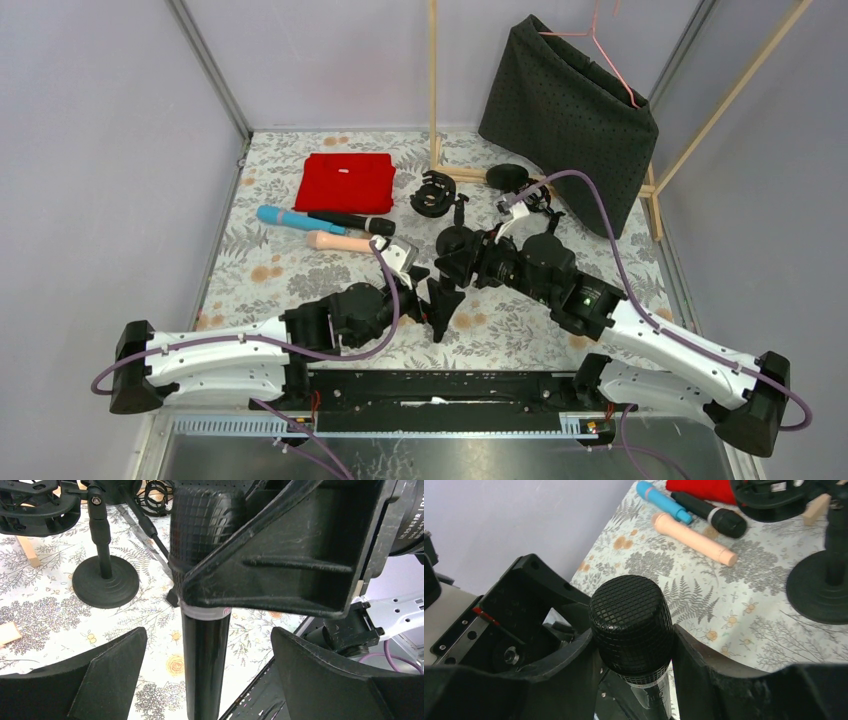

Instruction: Attach the microphones to the stand

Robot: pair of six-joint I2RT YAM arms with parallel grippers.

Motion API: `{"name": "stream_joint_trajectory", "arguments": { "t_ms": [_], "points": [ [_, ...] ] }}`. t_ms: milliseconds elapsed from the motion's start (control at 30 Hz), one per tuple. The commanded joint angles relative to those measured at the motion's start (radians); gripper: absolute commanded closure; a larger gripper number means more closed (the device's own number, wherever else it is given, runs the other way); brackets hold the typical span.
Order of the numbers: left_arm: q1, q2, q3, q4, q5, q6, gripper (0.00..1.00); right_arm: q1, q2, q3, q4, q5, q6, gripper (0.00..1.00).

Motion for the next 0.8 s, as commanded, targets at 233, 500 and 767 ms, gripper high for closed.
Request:
{"name": "stream_joint_trajectory", "arguments": {
  "t_ms": [233,500,767],
  "points": [
    [0.001,-0.083,0.103,-0.277,-0.067,-0.131,0.01,0.006,-0.086,0.07,-0.199,0.408,-0.022,1.0],
    [0.001,-0.221,0.118,-0.55,-0.195,-0.226,0.01,0.005,-0.066,0.171,-0.243,0.569,-0.172,1.0],
    [0.011,-0.253,0.179,-0.75,-0.362,-0.26,0.01,0.006,0.046,0.366,-0.274,0.629,-0.336,1.0]
  ]
}}
